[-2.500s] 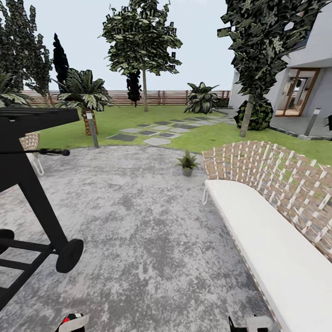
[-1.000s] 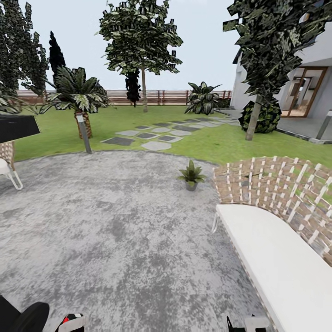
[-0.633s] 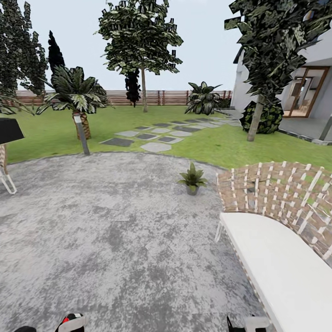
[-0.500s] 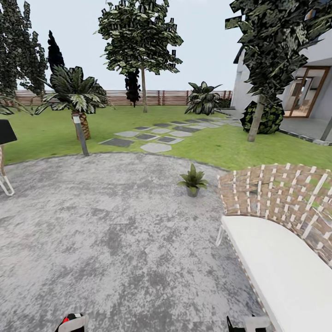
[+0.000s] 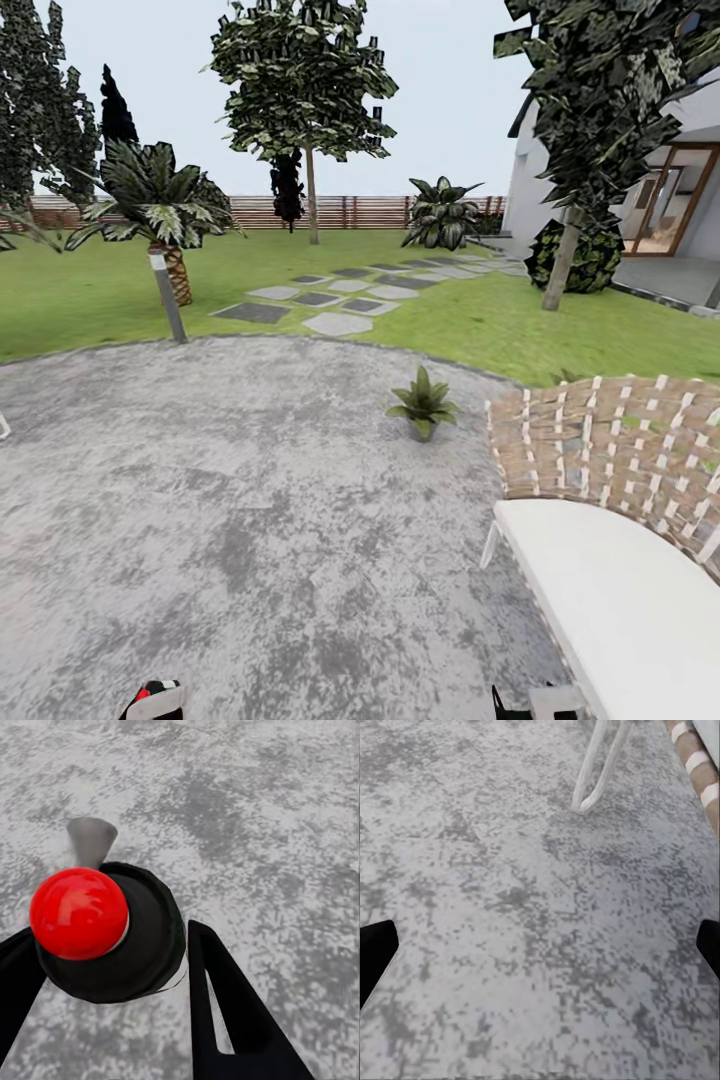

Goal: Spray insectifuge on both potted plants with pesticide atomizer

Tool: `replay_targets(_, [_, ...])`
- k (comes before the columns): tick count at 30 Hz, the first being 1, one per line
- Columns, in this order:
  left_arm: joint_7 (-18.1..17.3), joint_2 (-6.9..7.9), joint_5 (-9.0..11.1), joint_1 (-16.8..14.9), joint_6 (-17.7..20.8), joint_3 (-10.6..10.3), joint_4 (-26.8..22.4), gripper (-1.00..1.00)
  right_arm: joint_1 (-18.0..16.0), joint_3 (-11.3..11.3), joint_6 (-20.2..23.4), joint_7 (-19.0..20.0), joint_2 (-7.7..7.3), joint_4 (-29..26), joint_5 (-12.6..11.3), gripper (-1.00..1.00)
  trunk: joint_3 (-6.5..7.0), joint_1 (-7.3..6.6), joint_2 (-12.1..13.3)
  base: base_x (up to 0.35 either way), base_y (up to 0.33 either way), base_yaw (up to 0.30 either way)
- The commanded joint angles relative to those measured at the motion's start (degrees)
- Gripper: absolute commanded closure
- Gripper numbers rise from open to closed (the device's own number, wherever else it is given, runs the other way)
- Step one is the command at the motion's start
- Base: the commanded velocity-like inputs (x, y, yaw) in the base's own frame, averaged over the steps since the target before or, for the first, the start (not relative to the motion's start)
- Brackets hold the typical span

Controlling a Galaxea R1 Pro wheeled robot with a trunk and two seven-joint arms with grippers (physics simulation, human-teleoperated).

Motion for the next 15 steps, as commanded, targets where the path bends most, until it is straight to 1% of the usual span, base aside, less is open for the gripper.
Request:
replay_targets(1, [0.5,0.04,0.14,-0.03,-0.16,-0.49,0.0,1.0,-0.03,0.02,-0.09,-0.53,0.0,0.04,0.56,-1.0,-0.05,0.02,-0.02,0.339,0.037,0.037])
replay_targets(7, [0.5,0.03,0.14,-0.03,-0.16,-0.49,-0.04,1.0,-0.03,0.02,-0.12,-0.59,0.0,0.03,0.56,-1.0,-0.05,0.02,-0.02,0.339,0.069,0.162])
replay_targets(15, [0.51,0.03,0.14,-0.03,-0.16,-0.49,-0.04,1.0,-0.03,0.02,-0.09,-0.59,0.0,0.04,0.56,-1.0,-0.05,0.02,-0.02,0.339,0.079,0.015])
